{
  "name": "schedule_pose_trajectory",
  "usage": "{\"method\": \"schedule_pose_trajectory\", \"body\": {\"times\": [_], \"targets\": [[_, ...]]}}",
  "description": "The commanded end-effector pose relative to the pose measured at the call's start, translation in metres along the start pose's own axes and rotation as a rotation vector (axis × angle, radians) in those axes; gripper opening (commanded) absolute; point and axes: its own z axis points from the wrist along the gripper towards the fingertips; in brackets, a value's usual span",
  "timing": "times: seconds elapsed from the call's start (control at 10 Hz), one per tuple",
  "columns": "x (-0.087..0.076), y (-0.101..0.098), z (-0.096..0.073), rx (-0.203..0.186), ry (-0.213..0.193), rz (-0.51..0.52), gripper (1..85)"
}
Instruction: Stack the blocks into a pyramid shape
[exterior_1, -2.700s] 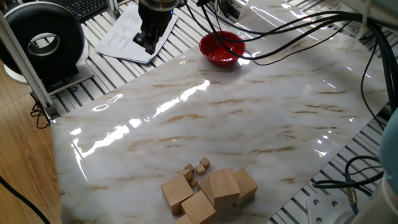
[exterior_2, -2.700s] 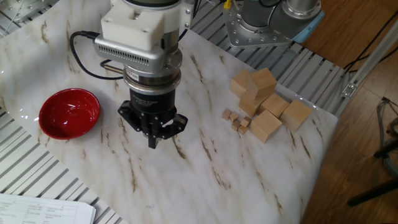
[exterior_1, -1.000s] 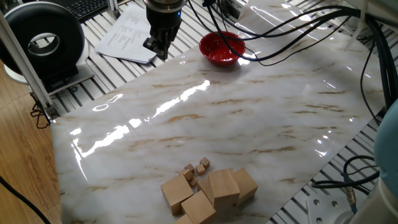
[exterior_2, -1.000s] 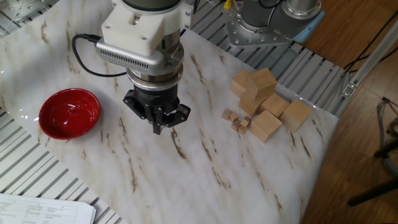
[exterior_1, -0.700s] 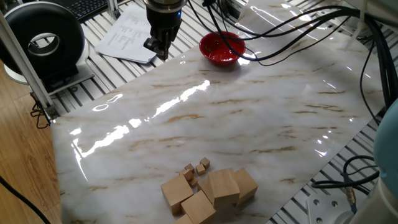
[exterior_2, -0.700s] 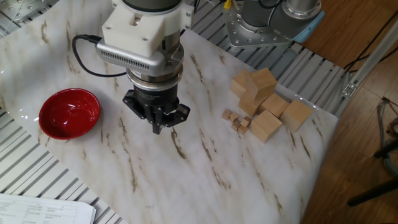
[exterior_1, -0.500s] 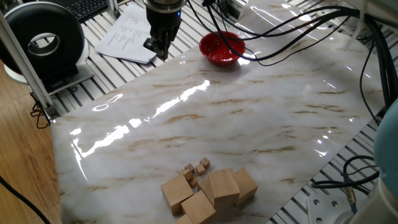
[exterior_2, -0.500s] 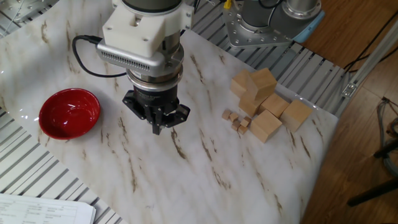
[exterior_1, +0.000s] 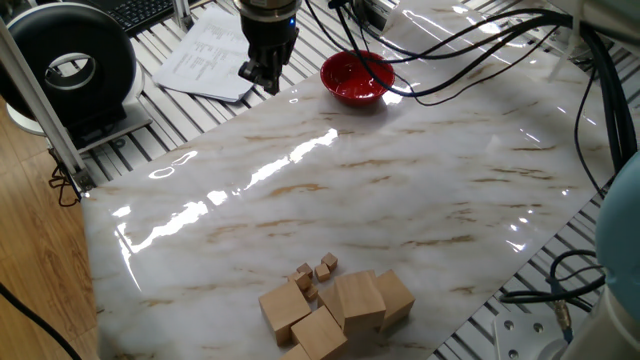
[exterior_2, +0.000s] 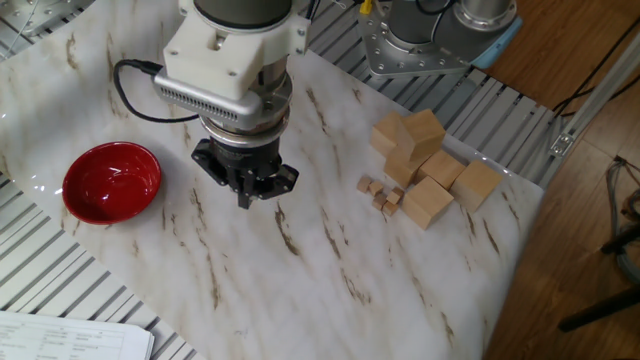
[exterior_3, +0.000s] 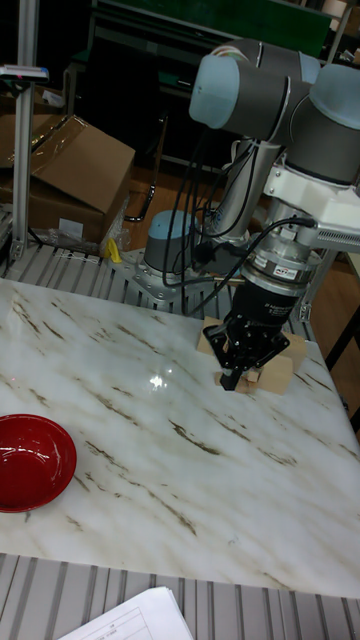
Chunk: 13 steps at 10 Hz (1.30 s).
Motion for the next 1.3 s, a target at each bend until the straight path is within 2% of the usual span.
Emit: {"method": "schedule_pose_trajectory", "body": {"times": [0.0,0.1,0.2,0.3,0.4,0.5,0.7,0.9,1.0,1.2], "targets": [[-0.011,0.008,-0.001,-0.040,-0.043,0.057,1.0],[-0.017,0.014,-0.004,-0.057,-0.064,0.087,1.0],[-0.018,0.012,-0.004,-0.050,-0.068,0.118,1.0],[-0.017,0.014,-0.003,-0.061,-0.062,0.156,1.0],[-0.013,0.023,-0.002,-0.096,-0.038,0.191,1.0],[-0.011,0.027,0.001,-0.110,-0.016,0.220,1.0],[-0.018,0.026,0.006,-0.110,-0.030,0.215,1.0],[-0.025,0.031,0.006,-0.128,-0.055,0.218,1.0],[-0.026,0.033,0.006,-0.135,-0.057,0.212,1.0],[-0.021,0.030,0.006,-0.121,-0.042,0.190,1.0]]}}
